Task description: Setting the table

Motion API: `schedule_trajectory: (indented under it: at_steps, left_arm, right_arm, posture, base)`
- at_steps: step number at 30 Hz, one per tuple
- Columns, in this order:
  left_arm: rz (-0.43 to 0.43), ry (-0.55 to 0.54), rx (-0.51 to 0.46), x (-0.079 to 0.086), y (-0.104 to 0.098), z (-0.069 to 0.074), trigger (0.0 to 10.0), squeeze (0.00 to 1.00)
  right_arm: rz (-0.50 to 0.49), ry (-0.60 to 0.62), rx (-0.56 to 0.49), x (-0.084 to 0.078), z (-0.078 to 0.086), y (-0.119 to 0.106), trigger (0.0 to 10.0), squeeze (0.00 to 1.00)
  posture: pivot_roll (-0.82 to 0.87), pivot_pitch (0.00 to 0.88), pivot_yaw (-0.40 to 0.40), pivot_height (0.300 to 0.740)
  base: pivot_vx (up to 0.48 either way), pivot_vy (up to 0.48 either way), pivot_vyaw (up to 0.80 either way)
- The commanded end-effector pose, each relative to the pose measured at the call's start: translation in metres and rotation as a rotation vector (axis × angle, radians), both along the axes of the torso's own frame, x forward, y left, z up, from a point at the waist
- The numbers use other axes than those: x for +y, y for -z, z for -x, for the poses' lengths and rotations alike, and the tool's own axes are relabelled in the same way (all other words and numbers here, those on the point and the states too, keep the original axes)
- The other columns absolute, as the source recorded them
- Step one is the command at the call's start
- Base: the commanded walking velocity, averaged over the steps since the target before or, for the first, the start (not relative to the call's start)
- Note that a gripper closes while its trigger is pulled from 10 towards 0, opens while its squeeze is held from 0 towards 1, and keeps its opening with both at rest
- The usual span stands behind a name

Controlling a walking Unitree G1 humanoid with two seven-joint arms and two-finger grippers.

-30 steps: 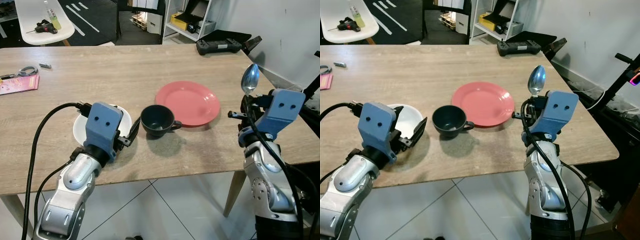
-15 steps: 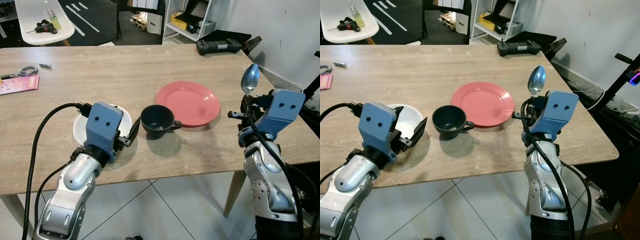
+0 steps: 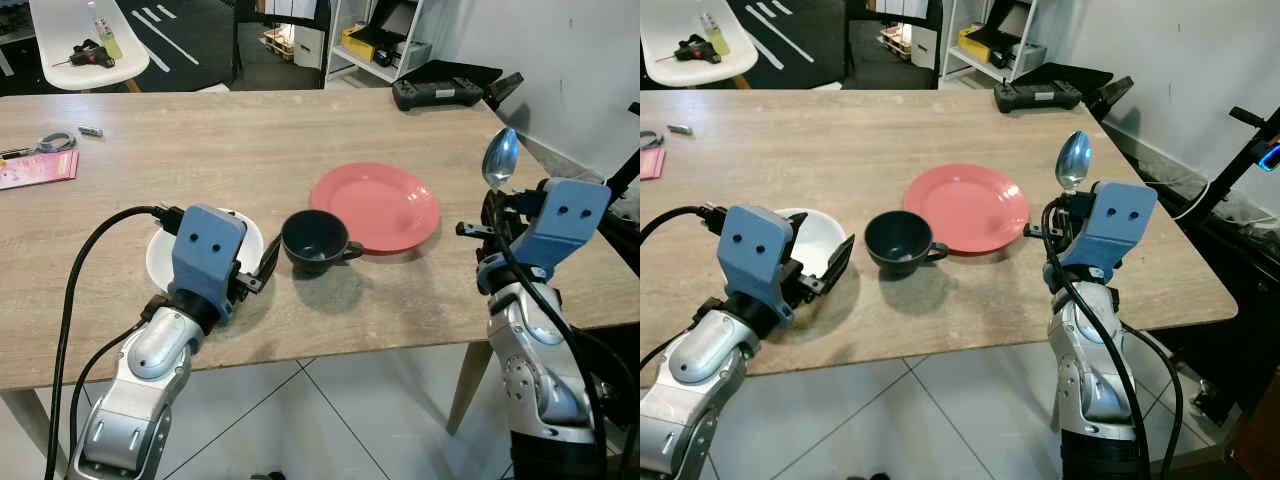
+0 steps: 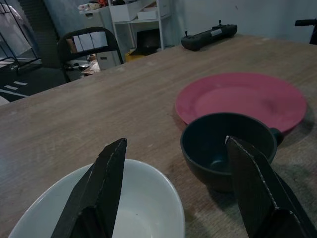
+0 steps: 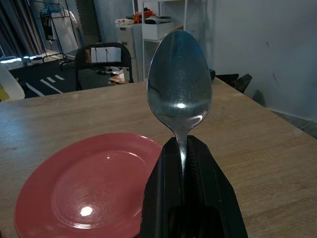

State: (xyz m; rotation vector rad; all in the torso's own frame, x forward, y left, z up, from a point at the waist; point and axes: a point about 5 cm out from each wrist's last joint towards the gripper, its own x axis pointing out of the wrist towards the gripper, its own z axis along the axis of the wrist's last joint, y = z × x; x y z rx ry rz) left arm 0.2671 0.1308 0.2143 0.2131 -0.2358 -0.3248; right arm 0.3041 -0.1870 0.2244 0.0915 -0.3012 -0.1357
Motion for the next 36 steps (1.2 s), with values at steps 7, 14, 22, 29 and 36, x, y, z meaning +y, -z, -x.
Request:
schedule_trajectory:
  at_steps: [7,14,22,29,36]
  left_arm:
    - [-0.009,0.0,0.019,-0.0009,0.0061,0.0004,10.0,0.0]
    - [-0.01,0.002,0.019,-0.0008,0.0063,0.0007,10.0,0.0]
    - [-0.011,0.004,0.018,-0.0009,0.0065,0.0004,10.0,0.0]
    - [-0.007,0.005,0.014,-0.0017,0.006,-0.0006,10.0,0.0]
    - [-0.001,0.011,0.016,-0.0034,0.0069,-0.0009,10.0,0.0]
  right_arm:
    - [0.009,0.021,0.028,-0.0053,0.0009,0.0061,10.0,0.0]
    - [0.009,0.022,0.027,-0.0049,0.0011,0.0064,10.0,0.0]
    - [0.01,0.02,0.028,-0.0046,0.0008,0.007,10.0,0.0]
    - [0.012,0.021,0.026,-0.0049,0.0007,0.0065,10.0,0.0]
    - [0.016,0.023,0.026,-0.0055,0.0008,0.006,10.0,0.0]
  posture:
    - [0.02,0.071,0.03,0.74]
    - [0.02,0.07,0.032,0.74]
    - [0.02,0.065,0.033,0.74]
    - [0.01,0.064,0.031,0.74]
    - [0.0,0.064,0.031,0.74]
  base:
    - [0.0,0.0,0.0]
    - [0.0,0.0,0.0]
    - [0.0,0.0,0.0]
    - [0.0,0.0,0.0]
    - [0.0,0.0,0.0]
